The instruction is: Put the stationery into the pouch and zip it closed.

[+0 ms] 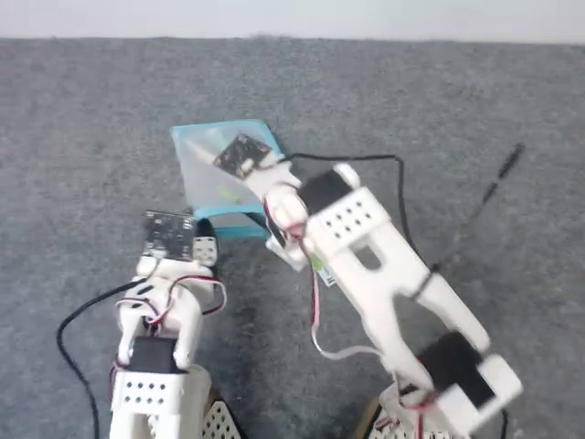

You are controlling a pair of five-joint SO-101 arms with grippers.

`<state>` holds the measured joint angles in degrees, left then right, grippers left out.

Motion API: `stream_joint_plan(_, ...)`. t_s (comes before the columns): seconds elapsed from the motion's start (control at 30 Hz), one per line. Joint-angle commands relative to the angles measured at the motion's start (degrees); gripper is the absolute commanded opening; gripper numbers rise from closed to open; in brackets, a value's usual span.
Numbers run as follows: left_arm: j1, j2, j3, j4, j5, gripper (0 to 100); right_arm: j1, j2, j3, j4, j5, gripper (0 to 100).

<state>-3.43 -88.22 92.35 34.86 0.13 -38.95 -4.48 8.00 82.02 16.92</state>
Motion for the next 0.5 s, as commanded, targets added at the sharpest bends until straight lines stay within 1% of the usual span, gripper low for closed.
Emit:
stream_joint_plan(0.0, 8.18, -1.58, -1.01, 2.64, -3.6, 1, 2.68, 6.99, -13.54, 1.63, -2.2, 0.7)
stream_joint_plan(0.07, 11.87, -1.58, -1.01, 4.04, -5.01, 1, 4.0, 10.95, -19.69, 3.91, -4.84, 0.7)
stream_joint_plan(0.17, 14.77, -1.58, -1.01, 4.48, -6.24, 1, 5.05, 16.66, -28.57, 7.6, -7.12, 0.9)
stream_joint_plan(0.37, 14.77, -1.58, -1.01, 4.48, -6.24, 1, 3.56, 23.96, -39.3, 12.0, -7.56, 1.2)
stream_joint_plan(0.47, 14.68, -1.58, -1.01, 4.48, -6.24, 1, 3.12, 23.43, -40.7, 13.23, -7.3, 7.5)
